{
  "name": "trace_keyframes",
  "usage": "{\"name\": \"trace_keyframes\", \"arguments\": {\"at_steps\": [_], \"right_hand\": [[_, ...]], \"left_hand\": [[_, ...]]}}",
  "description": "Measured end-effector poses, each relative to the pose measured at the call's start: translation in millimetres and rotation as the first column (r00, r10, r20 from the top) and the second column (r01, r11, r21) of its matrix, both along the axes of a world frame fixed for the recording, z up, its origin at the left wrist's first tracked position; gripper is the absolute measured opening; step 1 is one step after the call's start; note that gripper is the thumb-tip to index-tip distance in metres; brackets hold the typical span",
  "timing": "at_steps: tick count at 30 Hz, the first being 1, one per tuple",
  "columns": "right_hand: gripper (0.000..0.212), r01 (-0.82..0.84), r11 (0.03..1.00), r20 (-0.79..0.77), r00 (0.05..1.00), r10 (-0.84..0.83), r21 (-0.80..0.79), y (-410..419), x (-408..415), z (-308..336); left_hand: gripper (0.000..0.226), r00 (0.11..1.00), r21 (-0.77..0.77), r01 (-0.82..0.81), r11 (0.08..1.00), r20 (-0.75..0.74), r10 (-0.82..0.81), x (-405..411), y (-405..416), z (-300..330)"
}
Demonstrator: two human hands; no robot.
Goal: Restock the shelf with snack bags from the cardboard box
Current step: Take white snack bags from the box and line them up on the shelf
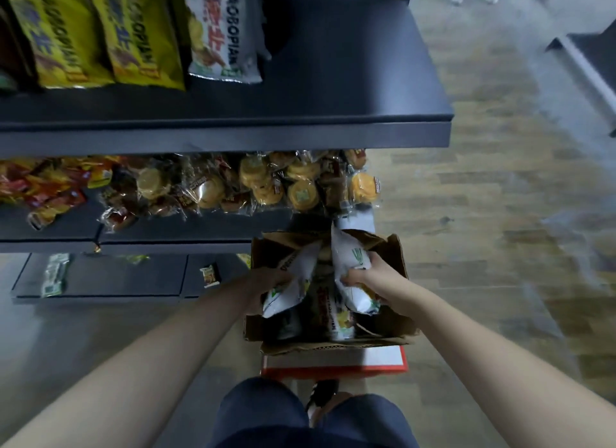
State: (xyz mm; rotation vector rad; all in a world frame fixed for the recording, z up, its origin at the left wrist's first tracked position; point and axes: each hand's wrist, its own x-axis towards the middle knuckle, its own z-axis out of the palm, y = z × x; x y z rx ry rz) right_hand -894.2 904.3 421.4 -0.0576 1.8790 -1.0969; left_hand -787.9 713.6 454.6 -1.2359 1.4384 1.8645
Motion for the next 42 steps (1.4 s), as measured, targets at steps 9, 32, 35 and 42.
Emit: {"name": "trace_keyframes", "arguments": {"at_steps": [9, 32, 35, 42], "right_hand": [[0.056, -0.161, 0.98, -0.288, 0.95, 0.121, -0.118, 0.6, 12.3, 92.4], [0.042, -0.147, 0.779, -0.506, 0.828, -0.241, -0.61, -92.3, -96.4, 251.9], [0.03, -0.048, 0.762, -0.505, 0.775, -0.379, -0.646, -105.9, -124.6, 247.7], [0.046, 0.095, 0.733, -0.532, 0.627, -0.569, -0.673, -127.2, -196.1, 219.5]], "left_hand": [[0.067, 0.871, -0.395, 0.302, 0.868, -0.256, -0.42, 20.0, -12.2, 61.8], [0.081, 0.55, -0.617, -0.21, 0.758, -0.716, -0.43, -114.1, -43.1, 198.7], [0.083, 0.564, -0.664, -0.371, 0.65, -0.717, -0.41, -144.2, -40.9, 201.4], [0.078, 0.657, -0.712, -0.494, 0.5, -0.682, -0.322, -217.6, -34.6, 177.3]]}}
